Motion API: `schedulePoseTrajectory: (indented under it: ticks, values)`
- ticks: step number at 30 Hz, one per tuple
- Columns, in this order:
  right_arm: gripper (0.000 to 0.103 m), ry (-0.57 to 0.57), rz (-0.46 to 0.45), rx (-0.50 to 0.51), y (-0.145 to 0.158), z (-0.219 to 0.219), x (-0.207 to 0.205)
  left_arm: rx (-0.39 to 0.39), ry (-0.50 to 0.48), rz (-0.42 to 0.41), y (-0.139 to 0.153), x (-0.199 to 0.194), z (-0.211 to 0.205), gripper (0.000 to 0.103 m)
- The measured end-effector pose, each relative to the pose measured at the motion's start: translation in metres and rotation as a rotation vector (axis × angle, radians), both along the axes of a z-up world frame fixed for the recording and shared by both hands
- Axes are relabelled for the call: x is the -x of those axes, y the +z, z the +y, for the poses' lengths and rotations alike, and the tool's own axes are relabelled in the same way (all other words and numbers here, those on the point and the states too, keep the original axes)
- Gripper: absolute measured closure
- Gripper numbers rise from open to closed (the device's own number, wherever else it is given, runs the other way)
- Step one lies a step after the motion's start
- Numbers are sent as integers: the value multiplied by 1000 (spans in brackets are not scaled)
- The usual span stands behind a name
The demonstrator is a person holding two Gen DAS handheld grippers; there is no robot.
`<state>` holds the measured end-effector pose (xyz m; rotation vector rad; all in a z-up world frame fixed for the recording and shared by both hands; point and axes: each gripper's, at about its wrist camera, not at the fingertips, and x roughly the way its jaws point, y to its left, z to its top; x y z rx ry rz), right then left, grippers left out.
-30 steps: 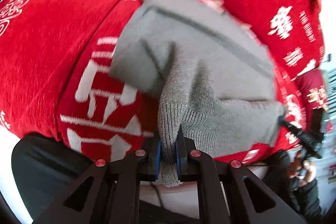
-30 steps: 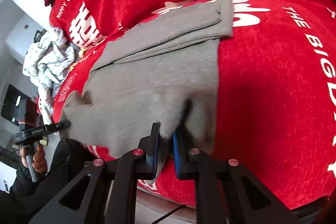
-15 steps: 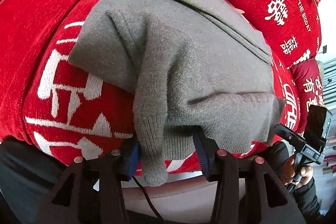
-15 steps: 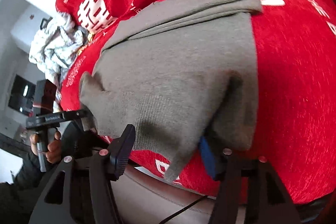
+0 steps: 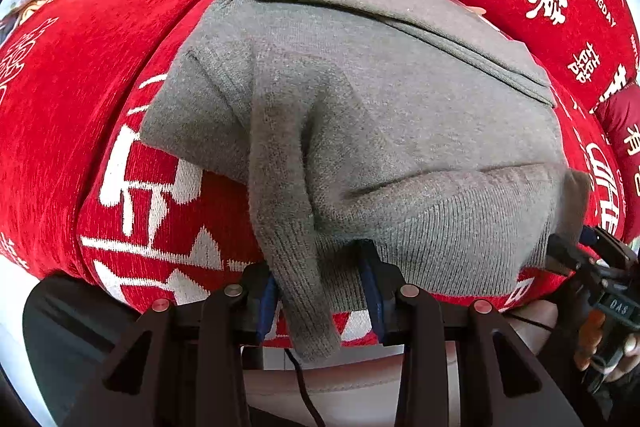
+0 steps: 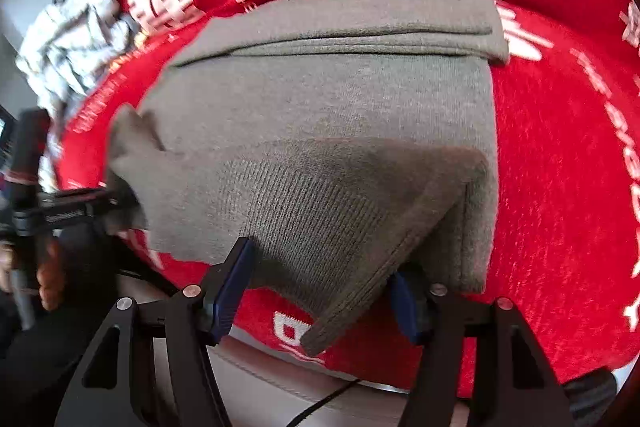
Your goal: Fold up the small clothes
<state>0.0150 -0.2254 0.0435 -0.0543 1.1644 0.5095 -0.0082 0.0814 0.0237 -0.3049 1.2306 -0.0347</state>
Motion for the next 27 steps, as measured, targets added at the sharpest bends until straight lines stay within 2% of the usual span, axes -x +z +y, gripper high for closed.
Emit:
schedulePoseTrajectory:
  ticks: [2, 5, 6, 7, 8, 9, 13, 18, 21, 24, 27]
  values:
    - [25, -1, 2, -12, 0, 1, 1, 16, 6, 1, -1, 0, 2, 64]
    - [26, -1, 1, -29, -1, -2, 1, 27, 11, 1, -2, 1, 5, 65]
    - [48, -20, -11, -4, -1, -3, 1, 24, 9, 1, -1, 1, 5, 65]
    - [65, -46, -31, 46, 0, -5, 0, 15, 6, 1, -1, 2, 5, 69]
    - [81, -42, -29, 31, 2, -8, 0, 1, 3, 0, 0, 2, 4, 80]
    - [90, -35, -18, -2, 3, -11, 0, 6, -5, 0, 2, 3, 5, 88]
    - [93, -12, -21, -8, 10, -15, 3, 3, 10, -31, 15, 13, 14, 91]
    - [93, 38, -132, -16, 46, -17, 21, 18, 19, -147, 46, 34, 27, 91]
    - [93, 65, -150, -44, 58, -17, 25, 13, 20, -149, 46, 31, 28, 91]
    - [91, 54, -91, -13, 41, -13, 14, 30, 27, -105, 30, 18, 27, 91]
    - [90, -11, 18, -59, 21, -21, 1, 79, 39, -36, 12, 5, 27, 91]
